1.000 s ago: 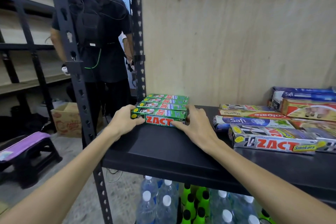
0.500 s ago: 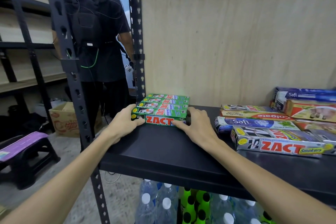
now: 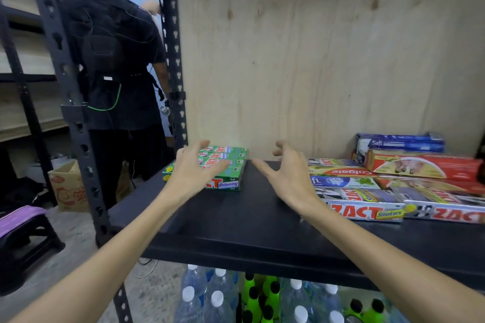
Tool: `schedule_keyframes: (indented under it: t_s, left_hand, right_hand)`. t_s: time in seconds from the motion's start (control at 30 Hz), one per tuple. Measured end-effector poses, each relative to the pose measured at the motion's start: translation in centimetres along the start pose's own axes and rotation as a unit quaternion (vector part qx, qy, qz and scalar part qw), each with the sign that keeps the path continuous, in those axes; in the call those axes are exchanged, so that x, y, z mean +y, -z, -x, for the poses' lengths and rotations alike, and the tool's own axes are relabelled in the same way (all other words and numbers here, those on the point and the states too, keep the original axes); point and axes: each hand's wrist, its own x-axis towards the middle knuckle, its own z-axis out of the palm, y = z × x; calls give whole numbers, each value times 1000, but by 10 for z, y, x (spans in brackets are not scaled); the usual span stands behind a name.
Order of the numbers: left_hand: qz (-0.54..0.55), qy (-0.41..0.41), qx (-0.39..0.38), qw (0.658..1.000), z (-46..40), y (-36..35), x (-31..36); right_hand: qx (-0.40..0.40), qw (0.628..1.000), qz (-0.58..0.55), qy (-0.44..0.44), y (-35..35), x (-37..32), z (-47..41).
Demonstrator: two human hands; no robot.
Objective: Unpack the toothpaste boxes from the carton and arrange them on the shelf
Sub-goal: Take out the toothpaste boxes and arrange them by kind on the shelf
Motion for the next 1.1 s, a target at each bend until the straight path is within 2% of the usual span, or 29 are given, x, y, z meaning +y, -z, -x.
schedule_keyframes:
  t_s: [0.07,0.2,0.37,0.47,0.57,0.67,0.8,0.9,1.0,1.1]
  left_hand:
    - [-5,-3,-21,1000,-5,-15,14]
    - [-19,-13,-46,999,-17,-47,37]
    - [-14,-17,-82,996,-39,-87,60]
    - [16,0,-115,993,-49,-118,68]
    - [31,-15,-146,989,-54,-143,76]
    - [33,-37,-177,983,-59,-157,82]
    - [-38,-59,-190,979,-73,-158,72]
    - [-120,-53,-171,976,-86,-145,55]
    - [-158,-62,-147,974,-99,-127,36]
    - [-152,-52,-153,975,-108,-113,23]
  right_hand:
    - [11,1000,9,-6,21,13,-10]
    - [2,993,107,-43,62,48,-32]
    - [-48,965,233,-113,92,92,-59]
    - [-83,949,281,-114,96,103,-65]
    - [-96,942,309,-86,93,111,-69]
    - [-119,942,306,-70,87,112,-74]
    - [-152,944,288,-56,75,116,-85]
    - [-173,960,215,-40,65,117,-94]
    - [-184,973,132,-39,59,117,-103]
    - [-132,984,95,-68,51,121,-109]
